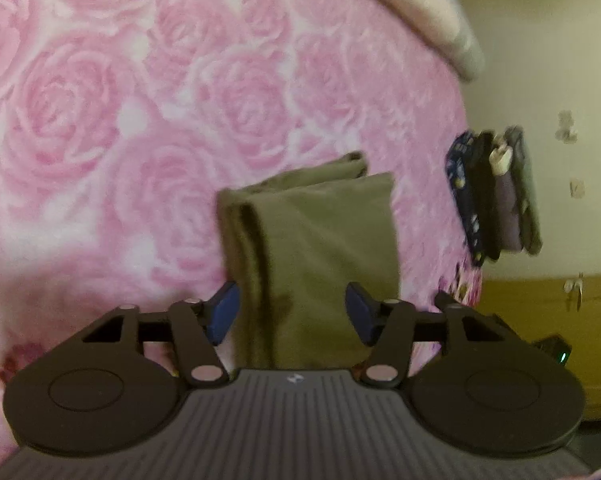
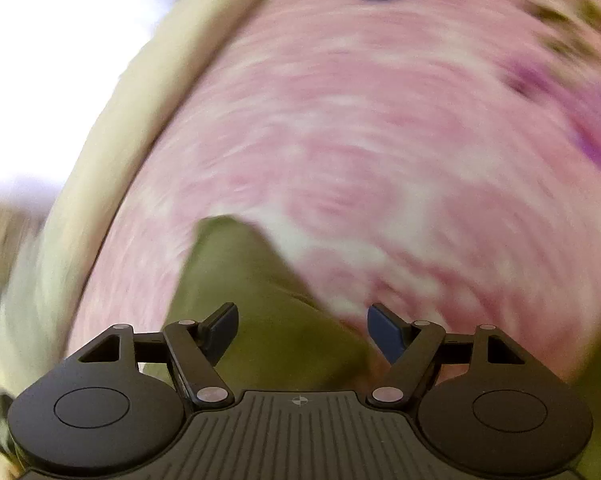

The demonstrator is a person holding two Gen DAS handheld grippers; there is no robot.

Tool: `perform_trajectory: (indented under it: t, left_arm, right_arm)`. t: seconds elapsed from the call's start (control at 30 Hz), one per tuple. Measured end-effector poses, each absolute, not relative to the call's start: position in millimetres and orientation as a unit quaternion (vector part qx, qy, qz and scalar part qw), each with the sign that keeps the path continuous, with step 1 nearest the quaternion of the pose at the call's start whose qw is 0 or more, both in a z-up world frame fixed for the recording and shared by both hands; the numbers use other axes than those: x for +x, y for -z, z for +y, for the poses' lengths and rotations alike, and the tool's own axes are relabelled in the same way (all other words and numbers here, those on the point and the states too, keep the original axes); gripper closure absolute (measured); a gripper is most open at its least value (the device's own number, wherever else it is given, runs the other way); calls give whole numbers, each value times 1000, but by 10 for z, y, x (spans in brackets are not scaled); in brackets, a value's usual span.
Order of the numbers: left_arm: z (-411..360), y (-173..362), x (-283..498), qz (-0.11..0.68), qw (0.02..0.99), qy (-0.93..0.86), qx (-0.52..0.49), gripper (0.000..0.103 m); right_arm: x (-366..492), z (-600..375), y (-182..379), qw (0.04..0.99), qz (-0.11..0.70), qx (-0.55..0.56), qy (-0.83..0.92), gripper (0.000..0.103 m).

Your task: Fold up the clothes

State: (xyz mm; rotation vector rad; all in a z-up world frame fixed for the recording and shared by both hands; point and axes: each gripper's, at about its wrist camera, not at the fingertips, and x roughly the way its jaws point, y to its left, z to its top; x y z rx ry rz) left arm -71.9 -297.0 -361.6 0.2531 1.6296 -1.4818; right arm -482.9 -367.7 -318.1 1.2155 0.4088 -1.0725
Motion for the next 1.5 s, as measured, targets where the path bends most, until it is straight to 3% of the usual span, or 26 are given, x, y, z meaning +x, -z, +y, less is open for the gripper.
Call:
perform_trajectory:
  t: [0.03,0.07,0.23,0.3,0.4,0.43,0.53,0.57,0.6,0.73,0.83,0.87,0.9,0.93,0.97,1.0,1.03,1.23,1.5]
  left_arm:
    - [-2971,3603,-793,647,454,605,93,59]
    - [-2991,3614,-868,636,464,611,89,62]
    - [-3120,3838,-1130,584,528,612,79,73]
    - [-3133,3946,-1160,568,559,599,81,100]
    - [-3131,4008,-1140,565,578,584,66,100]
    - [-3123,3998,-1134,567,581,581,60,101]
    - [-3040,3821,-1178,551,594,583,60,98]
    - [-2991,3748,-1195,547,599,582,57,90]
    - [-2925,3690,-1206,547,601,581,47,88]
    - [-2724,3684,-1302,562,599,569,37,86]
    - [-2670,3754,-1352,567,609,553,48,92]
    - [-2637,3752,-1343,570,612,547,40,87]
    - [-2576,3722,-1302,575,615,539,20,74]
    - [-2502,3702,-1261,579,620,530,4,67]
    - [-2425,3701,-1211,586,623,519,-7,58]
    - [-2351,3722,-1157,596,622,508,-18,54]
    - [-2292,3774,-1107,610,617,497,-29,52]
    - [-2205,4206,-973,668,564,475,-97,42]
    - [-2362,4447,-965,672,529,507,-105,36]
  right_arm:
    - [-4741,-3794,3209,695,197,526,449,60]
    - [-4652,-3909,3242,718,212,513,420,63]
    - [-4379,-4349,3446,780,248,465,337,64]
    - [-4319,-4486,3539,792,253,451,324,66]
    - [-4230,-4691,3678,809,259,431,303,99]
    - [-4200,-4759,3725,815,261,424,296,103]
    - [-4185,-4886,3809,823,263,417,281,103]
    - [-4237,-4867,3794,819,261,426,281,103]
    - [-4290,-4848,3779,816,259,434,281,103]
    - [-4500,-4773,3718,800,251,467,280,103]
    - [-4658,-4716,3672,787,245,492,279,103]
    - [-4710,-4698,3657,783,243,500,279,103]
    - [-4763,-4679,3642,779,241,508,278,102]
    - [-4815,-4660,3627,774,239,516,278,89]
    - [-4868,-4641,3611,770,237,524,278,44]
    - [-4926,-4655,3594,769,232,525,280,23]
    - [-4985,-4673,3575,770,226,526,283,17]
    - [-5061,-4775,3735,752,229,582,208,17]
    - [-4856,-4807,3956,748,237,589,195,18]
